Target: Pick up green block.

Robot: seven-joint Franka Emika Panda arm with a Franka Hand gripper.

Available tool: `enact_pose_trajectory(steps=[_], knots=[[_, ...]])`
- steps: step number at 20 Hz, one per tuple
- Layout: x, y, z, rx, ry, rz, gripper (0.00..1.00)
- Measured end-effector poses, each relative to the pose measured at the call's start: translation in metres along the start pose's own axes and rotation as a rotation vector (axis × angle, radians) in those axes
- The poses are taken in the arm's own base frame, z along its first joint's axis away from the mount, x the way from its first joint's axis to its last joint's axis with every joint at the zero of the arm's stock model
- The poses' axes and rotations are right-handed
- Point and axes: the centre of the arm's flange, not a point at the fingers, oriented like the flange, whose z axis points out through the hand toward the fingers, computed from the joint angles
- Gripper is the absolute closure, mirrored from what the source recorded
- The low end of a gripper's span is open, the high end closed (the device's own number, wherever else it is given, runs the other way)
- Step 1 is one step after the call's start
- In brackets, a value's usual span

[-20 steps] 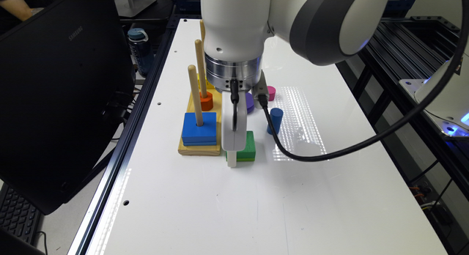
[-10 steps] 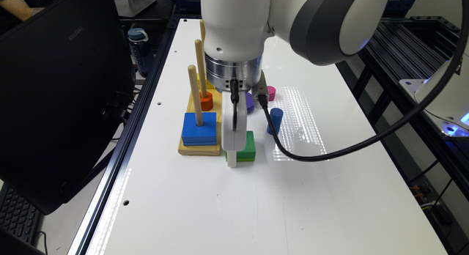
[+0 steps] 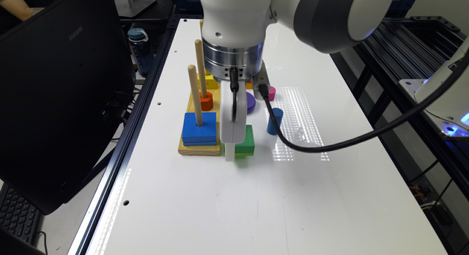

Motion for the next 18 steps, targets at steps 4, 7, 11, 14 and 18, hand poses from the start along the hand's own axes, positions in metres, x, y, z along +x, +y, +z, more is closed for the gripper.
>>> enact_pose_trajectory(steps=[4, 7, 11, 14, 18], knots=[[0.0, -0.002, -0.009, 0.004, 0.008, 0.001, 1.0], [-0.002, -0.005, -0.036, -0.002, 0.012, 0.004, 1.0], [-0.004, -0.003, -0.043, -0.009, 0.01, 0.007, 1.0], [-0.003, -0.004, -0.049, -0.004, 0.015, 0.009, 1.0], [-0.006, -0.005, -0.087, -0.004, 0.022, 0.011, 1.0]])
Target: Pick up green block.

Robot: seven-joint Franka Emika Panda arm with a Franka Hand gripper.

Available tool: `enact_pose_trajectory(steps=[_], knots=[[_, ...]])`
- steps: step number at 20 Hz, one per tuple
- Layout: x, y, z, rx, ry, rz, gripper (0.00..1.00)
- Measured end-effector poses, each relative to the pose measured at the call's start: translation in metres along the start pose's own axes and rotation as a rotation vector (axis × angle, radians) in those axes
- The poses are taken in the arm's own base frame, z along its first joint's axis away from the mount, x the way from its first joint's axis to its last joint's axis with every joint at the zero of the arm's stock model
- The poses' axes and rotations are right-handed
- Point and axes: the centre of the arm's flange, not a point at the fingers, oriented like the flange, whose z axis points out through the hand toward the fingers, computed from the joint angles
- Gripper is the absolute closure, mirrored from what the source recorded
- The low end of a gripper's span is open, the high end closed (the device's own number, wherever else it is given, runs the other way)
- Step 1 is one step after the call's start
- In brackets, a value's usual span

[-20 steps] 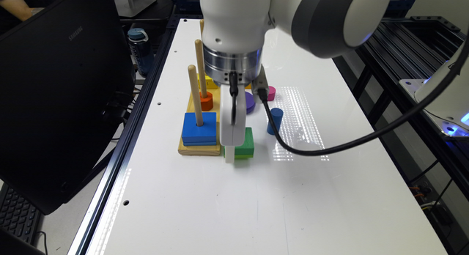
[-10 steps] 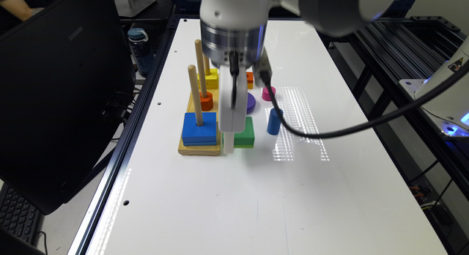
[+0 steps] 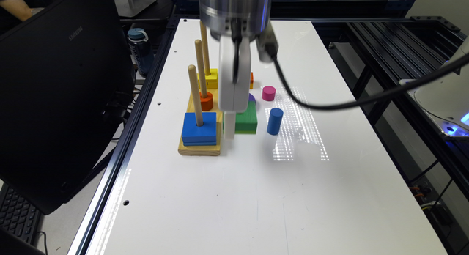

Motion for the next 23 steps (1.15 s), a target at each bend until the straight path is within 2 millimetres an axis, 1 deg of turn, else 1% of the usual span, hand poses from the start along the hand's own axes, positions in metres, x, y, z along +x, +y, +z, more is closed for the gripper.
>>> enact_pose_trajectory(steps=[1, 5, 6, 8, 9, 11, 15, 20, 23], knots=[[0.0, 0.001, -0.006, -0.001, -0.002, 0.0, 1.0], [0.002, 0.003, -0.008, 0.001, -0.005, -0.001, 1.0], [0.002, 0.001, -0.014, 0.005, -0.001, 0.0, 1.0], [0.001, -0.001, -0.039, 0.005, 0.001, 0.0, 1.0], [0.0, 0.0, -0.048, 0.004, 0.0, 0.0, 1.0], [-0.001, 0.002, -0.059, 0.003, -0.002, 0.0, 1.0], [0.0, 0.003, -0.057, 0.002, -0.009, 0.0, 1.0], [0.0, 0.001, -0.08, 0.006, -0.001, 0.002, 1.0], [-0.001, 0.002, -0.083, 0.006, -0.002, 0.001, 1.0]])
